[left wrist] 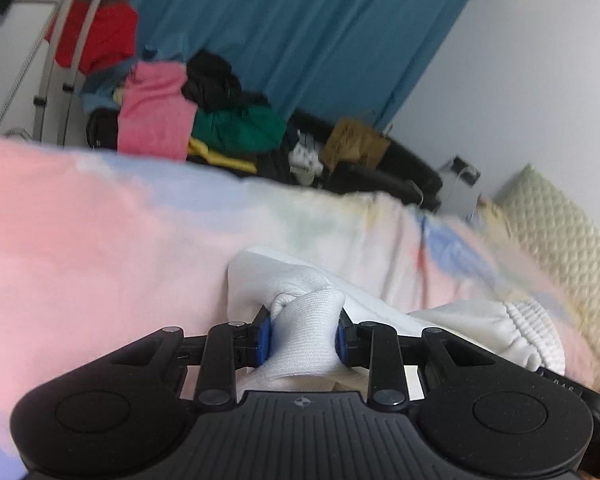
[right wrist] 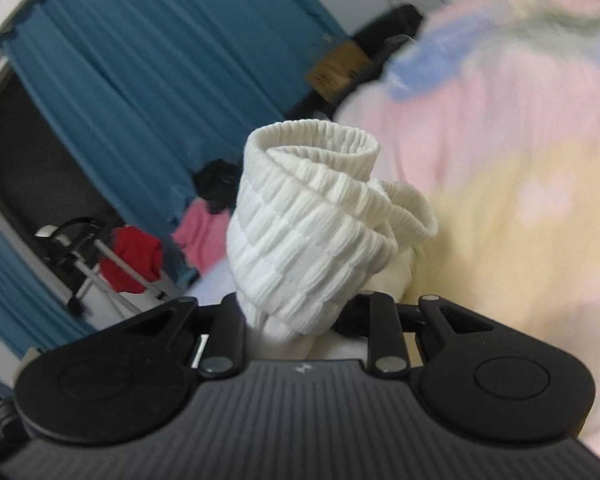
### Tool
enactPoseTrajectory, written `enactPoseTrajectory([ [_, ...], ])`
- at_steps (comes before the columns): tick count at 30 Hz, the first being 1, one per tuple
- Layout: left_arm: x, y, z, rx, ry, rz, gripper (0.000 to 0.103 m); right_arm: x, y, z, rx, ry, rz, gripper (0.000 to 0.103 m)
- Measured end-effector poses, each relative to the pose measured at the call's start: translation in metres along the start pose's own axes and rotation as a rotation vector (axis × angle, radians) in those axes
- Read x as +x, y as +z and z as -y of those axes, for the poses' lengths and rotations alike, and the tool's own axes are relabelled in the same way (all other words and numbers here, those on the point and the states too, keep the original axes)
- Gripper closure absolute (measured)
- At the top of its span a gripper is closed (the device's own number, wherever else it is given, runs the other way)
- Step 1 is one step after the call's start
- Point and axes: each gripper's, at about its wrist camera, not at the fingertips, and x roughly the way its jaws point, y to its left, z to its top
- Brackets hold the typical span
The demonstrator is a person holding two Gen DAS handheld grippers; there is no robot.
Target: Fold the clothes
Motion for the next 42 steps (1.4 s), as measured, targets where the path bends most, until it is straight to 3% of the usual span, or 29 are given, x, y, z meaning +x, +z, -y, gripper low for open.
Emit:
enactPoseTrajectory([
  [3,0.011,-0.033,-0.021,0.054,-0.013,0.006,0.067,-0.001,-0.03,0.02,0.02,-0.018,0.021,0.073],
  [7,0.011,-0.068,-0.038,0.107,0.023,0.003,0.058,-0.005,-0.057,0.031,0.022,-0.075,-0.009,0.057],
  [11,-0.001,-0.073,-0.028,0.15,0.084,-0.019,0.039,-0.008,-0.056,0.035,0.051,-0.116,-0.067,0.047],
  [14,-0.029,-0.064,-0.007,0.207,0.148,-0.012,0.025,-0.023,-0.043,0.027,0.057,-0.193,-0.114,0.042],
  [19,-0.083,-0.045,0.029,0.258,0.203,0.012,0.016,-0.073,-0.029,0.001,-0.047,-0.252,-0.127,0.042],
  [24,-0.158,-0.037,0.076,0.354,0.179,0.086,0.001,-0.135,-0.014,-0.036,-0.21,-0.214,-0.051,0.039],
  [26,-0.189,-0.039,0.092,0.384,0.164,0.107,0.0,-0.161,-0.01,-0.052,-0.269,-0.187,-0.013,0.027],
  [29,-0.235,-0.046,0.118,0.412,0.167,0.155,0.0,-0.199,-0.009,-0.078,-0.388,-0.166,0.056,0.016],
  [33,-0.291,-0.063,0.143,0.428,0.162,0.202,0.0,-0.244,-0.019,-0.106,-0.508,-0.126,0.108,0.016],
  [35,-0.316,-0.075,0.151,0.446,0.13,0.214,0.0,-0.265,-0.026,-0.113,-0.544,-0.067,0.126,0.016],
  [42,-0.385,-0.126,0.156,0.418,0.163,0.28,0.0,-0.314,-0.062,-0.121,-0.583,0.011,0.163,0.016],
])
